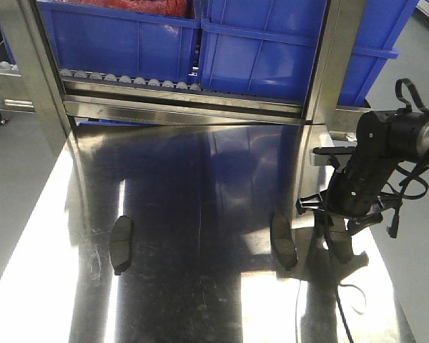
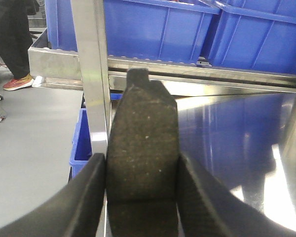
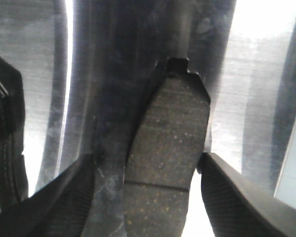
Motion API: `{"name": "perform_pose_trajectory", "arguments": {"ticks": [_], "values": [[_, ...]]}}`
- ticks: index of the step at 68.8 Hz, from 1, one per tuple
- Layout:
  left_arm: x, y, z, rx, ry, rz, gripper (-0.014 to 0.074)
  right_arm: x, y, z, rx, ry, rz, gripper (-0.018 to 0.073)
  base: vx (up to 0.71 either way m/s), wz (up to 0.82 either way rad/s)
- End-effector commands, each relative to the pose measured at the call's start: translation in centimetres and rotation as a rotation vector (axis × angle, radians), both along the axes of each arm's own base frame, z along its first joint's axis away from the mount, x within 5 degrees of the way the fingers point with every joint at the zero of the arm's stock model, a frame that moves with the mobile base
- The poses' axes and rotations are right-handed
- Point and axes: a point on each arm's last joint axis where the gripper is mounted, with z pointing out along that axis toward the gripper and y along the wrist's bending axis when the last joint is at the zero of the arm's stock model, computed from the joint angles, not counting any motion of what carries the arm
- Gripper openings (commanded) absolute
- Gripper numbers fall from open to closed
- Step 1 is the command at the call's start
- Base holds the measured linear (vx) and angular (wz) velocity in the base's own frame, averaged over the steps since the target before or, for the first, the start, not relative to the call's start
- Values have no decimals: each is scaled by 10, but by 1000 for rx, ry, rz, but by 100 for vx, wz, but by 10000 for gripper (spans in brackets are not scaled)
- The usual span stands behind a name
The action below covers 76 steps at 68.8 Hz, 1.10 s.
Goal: Move and align brake pads A on conveyor
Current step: 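Lower the right gripper onto the outermost brake pad nearest it and close, then lift the grasped brake pad off the table with the right gripper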
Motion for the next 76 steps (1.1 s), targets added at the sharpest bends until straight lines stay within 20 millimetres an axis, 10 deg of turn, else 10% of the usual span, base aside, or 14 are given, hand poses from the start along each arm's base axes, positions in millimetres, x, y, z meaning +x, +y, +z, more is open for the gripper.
{"name": "perform_pose_trajectory", "arguments": {"ticks": [1,17,35,60,76], "values": [[1,-1,19,-19,-122,-4,-6,5,-1,22,9,-69,-8,457,0,0],[1,-1,19,-19,-122,-4,-6,6,-1,12,5,-36,-10,389,0,0],[1,-1,19,-19,-122,-4,-6,7,-1,31,9,-126,-8,-18,0,0],[1,-1,19,-19,-122,-4,-6,-21,-8,116,12,-353,9,-10,0,0],[1,-1,19,-19,-122,-4,-6,-78,-16,153,38,-571,-2,-10,0,0]]}}
